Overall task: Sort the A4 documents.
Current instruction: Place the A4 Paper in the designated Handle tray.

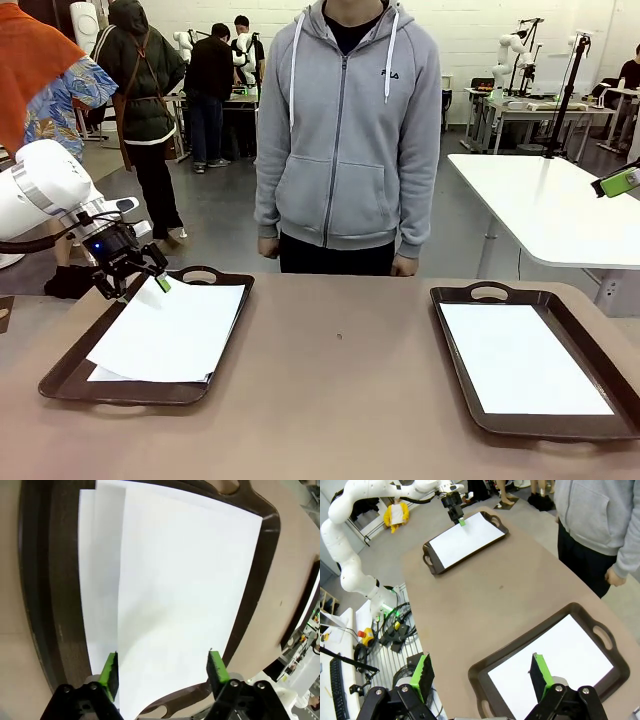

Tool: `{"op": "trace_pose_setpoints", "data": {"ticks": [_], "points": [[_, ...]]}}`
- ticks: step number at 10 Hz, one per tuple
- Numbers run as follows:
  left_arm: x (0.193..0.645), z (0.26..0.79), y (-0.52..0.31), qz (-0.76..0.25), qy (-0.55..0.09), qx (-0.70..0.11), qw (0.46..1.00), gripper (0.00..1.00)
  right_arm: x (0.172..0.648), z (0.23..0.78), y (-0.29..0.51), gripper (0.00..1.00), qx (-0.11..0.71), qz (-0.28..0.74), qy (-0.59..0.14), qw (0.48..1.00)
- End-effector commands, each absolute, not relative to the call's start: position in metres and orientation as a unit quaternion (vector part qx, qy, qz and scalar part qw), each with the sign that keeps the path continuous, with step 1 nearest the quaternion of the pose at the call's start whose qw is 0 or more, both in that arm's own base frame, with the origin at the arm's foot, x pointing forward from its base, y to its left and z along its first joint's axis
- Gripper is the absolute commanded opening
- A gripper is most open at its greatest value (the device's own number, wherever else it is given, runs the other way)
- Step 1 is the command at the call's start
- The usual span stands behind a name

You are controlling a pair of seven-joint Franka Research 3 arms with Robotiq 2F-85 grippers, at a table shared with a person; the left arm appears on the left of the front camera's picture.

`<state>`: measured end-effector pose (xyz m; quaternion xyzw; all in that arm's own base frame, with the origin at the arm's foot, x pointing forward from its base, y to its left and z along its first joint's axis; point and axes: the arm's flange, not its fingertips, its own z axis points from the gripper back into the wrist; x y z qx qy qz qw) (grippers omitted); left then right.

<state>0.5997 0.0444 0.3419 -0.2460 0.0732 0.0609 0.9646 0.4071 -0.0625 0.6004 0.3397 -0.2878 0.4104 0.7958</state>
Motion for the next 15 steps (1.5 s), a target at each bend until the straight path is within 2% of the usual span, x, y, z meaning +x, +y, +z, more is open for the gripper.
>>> {"op": "trace_pose_setpoints", "data": {"ticks": [1,6,7,8,9,15], "points": [[0.593,0.346,0.041,0.081,0.071,-0.213,0.971,1.00,0.406,0.601,-0.061,1.00,0.343,0.413,-0.288,0.793],[0.591,0.348,0.042,0.089,0.052,-0.213,0.972,1.00,0.406,0.601,-0.061,1.00,0.343,0.413,-0.288,0.793],[0.590,0.348,0.039,0.102,0.053,-0.234,0.965,1.00,0.406,0.601,-0.061,1.00,0.343,0.413,-0.288,0.793],[0.589,0.343,0.033,0.090,0.051,-0.303,0.947,1.00,0.406,0.601,-0.061,1.00,0.343,0.413,-0.288,0.793],[0.598,0.346,0.046,0.080,0.059,-0.227,0.969,1.00,0.406,0.601,-0.061,1.00,0.343,0.413,-0.288,0.793],[0.598,0.346,0.046,0.080,0.059,-0.227,0.969,1.00,0.406,0.601,-0.061,1.00,0.343,0.413,-0.288,0.793]]}}
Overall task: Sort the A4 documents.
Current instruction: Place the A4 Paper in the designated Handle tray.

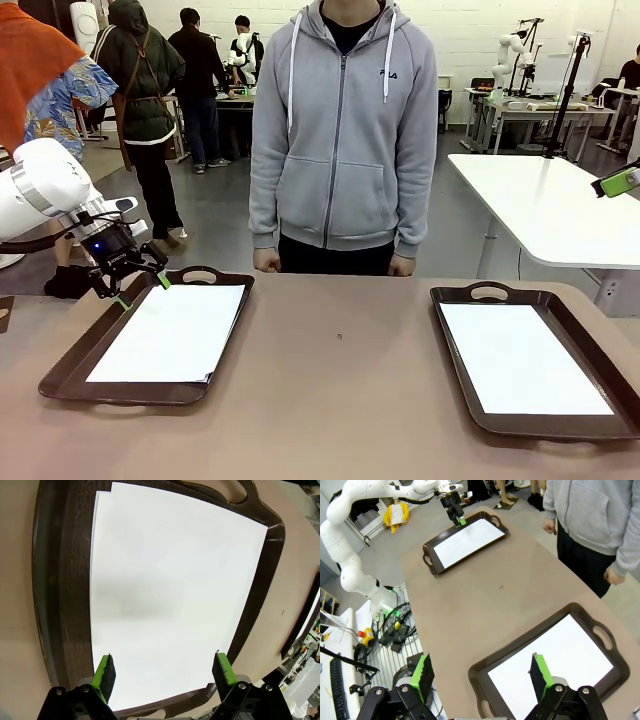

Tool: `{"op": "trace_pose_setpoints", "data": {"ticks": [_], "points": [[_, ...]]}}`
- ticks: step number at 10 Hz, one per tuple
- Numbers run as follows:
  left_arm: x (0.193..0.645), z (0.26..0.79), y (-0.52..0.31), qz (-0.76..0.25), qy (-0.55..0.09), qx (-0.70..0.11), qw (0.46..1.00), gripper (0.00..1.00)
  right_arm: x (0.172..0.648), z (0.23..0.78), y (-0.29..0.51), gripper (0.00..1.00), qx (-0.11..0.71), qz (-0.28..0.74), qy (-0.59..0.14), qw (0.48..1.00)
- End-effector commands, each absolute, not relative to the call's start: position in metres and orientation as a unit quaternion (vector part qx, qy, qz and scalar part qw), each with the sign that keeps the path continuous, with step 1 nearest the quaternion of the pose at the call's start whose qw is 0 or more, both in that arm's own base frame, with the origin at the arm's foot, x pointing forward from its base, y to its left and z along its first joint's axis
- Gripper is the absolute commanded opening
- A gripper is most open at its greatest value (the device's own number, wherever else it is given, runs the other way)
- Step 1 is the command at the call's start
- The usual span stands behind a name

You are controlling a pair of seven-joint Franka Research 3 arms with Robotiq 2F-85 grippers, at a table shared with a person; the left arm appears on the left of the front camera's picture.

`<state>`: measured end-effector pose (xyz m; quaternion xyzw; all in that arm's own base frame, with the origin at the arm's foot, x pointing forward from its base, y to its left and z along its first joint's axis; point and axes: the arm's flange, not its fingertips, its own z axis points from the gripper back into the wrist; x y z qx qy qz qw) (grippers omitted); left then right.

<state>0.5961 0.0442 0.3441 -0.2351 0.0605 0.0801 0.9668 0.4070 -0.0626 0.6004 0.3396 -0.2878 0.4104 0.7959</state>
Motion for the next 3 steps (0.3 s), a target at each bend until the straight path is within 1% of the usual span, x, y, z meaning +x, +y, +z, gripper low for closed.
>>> {"op": "trace_pose_setpoints", "data": {"ticks": [1,3], "points": [[0.5980,0.3463,0.0459,0.080,0.059,-0.227,0.969,1.00,0.4065,0.6006,-0.0613,1.00,0.343,0.413,-0.288,0.793],[0.5980,0.3463,0.0459,0.080,0.059,-0.227,0.969,1.00,0.4065,0.6006,-0.0613,1.00,0.343,0.413,-0.288,0.793]]}}
